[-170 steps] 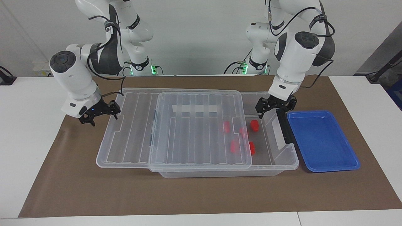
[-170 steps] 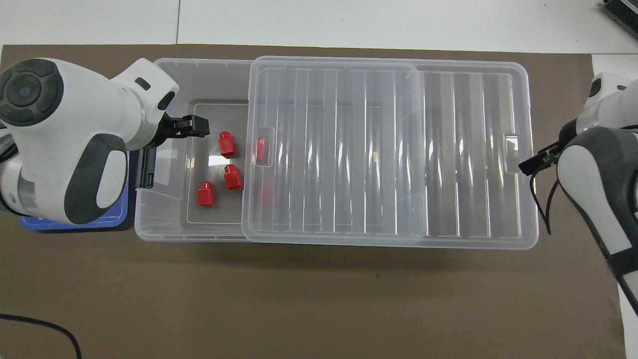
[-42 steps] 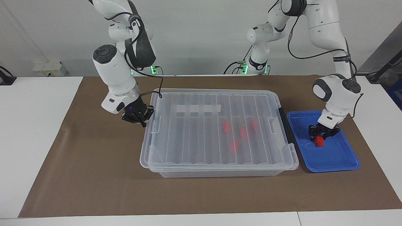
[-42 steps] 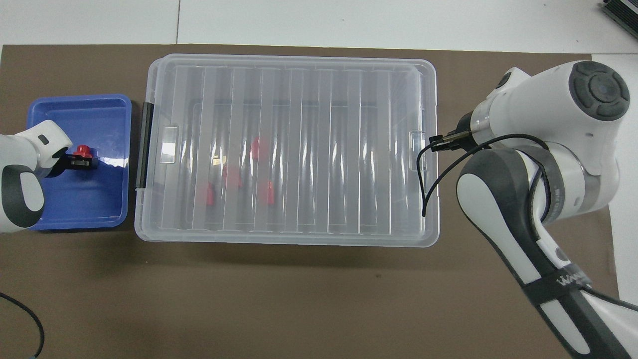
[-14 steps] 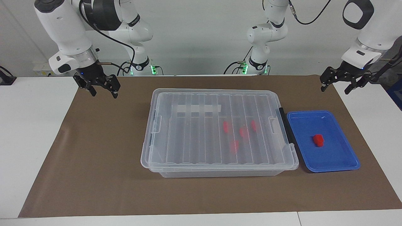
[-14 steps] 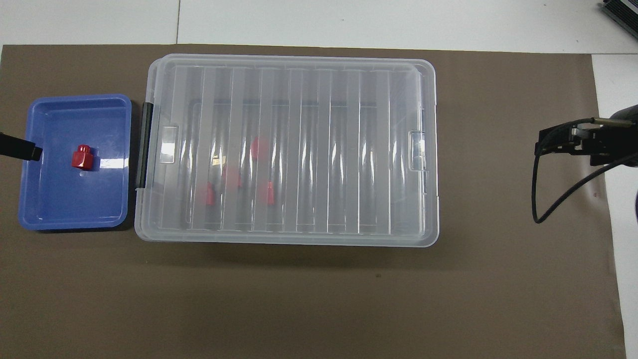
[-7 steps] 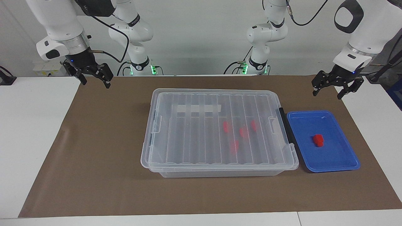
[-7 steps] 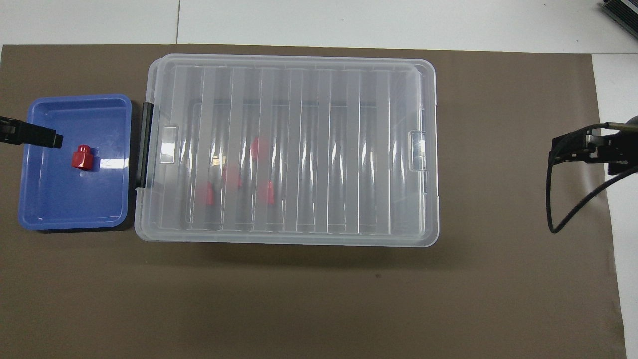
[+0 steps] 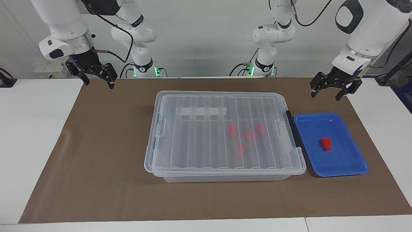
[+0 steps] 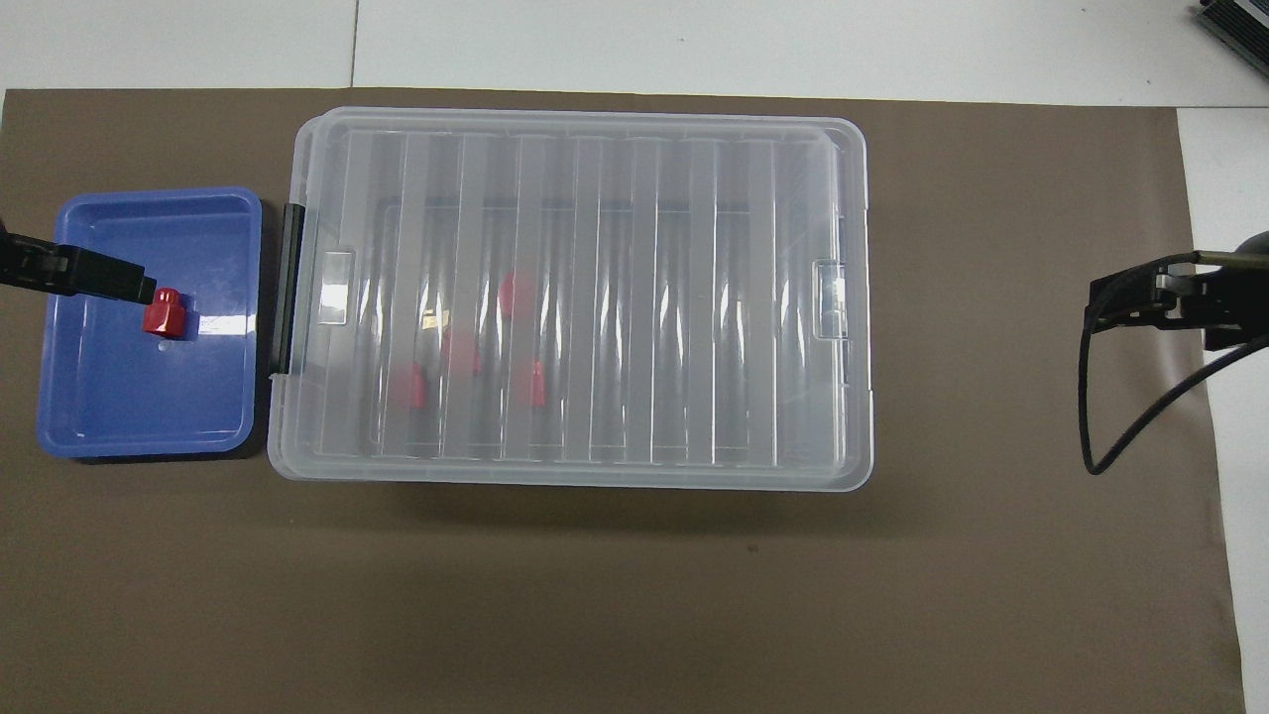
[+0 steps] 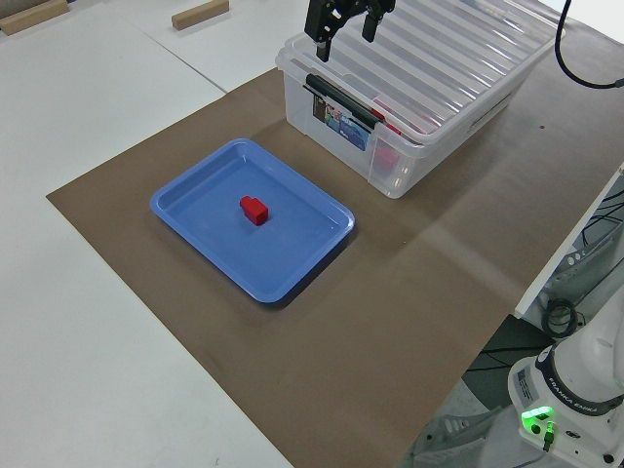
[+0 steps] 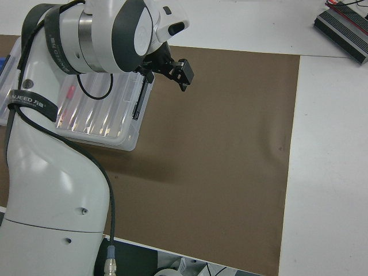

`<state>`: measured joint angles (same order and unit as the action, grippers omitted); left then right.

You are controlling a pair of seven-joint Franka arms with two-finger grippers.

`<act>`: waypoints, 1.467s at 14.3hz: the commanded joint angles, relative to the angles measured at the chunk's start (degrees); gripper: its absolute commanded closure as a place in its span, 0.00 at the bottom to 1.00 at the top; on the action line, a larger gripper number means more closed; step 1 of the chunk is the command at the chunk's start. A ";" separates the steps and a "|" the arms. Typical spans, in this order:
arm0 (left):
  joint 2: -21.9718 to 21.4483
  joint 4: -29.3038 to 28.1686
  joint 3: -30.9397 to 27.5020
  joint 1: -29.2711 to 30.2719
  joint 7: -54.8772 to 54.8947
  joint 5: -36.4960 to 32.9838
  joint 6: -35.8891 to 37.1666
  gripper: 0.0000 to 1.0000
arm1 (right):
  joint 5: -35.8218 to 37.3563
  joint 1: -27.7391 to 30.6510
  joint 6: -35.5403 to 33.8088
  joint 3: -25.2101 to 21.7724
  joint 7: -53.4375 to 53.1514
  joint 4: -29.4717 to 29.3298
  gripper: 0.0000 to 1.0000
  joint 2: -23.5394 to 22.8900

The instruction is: Place red block in blue tray from box

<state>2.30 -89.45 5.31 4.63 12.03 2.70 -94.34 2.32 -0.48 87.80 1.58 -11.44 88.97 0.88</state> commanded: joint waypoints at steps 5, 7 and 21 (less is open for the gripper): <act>3.40 5.57 -4.07 -5.23 -0.51 -4.37 8.44 0.00 | -0.13 0.65 -0.70 0.97 1.77 0.77 0.00 0.79; 2.71 4.21 -5.73 -5.68 -0.43 -4.63 10.14 0.00 | -0.21 0.65 -0.62 0.97 1.77 1.29 0.00 1.14; 5.79 7.10 -8.91 -9.28 -0.51 -4.11 10.14 0.00 | -0.21 0.48 -0.53 0.89 1.59 2.18 0.00 1.58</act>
<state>8.28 -84.67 -2.12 -3.34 11.95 -0.82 -86.33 2.32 -0.49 87.66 2.19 -11.03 89.44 0.88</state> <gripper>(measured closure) 0.000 0.000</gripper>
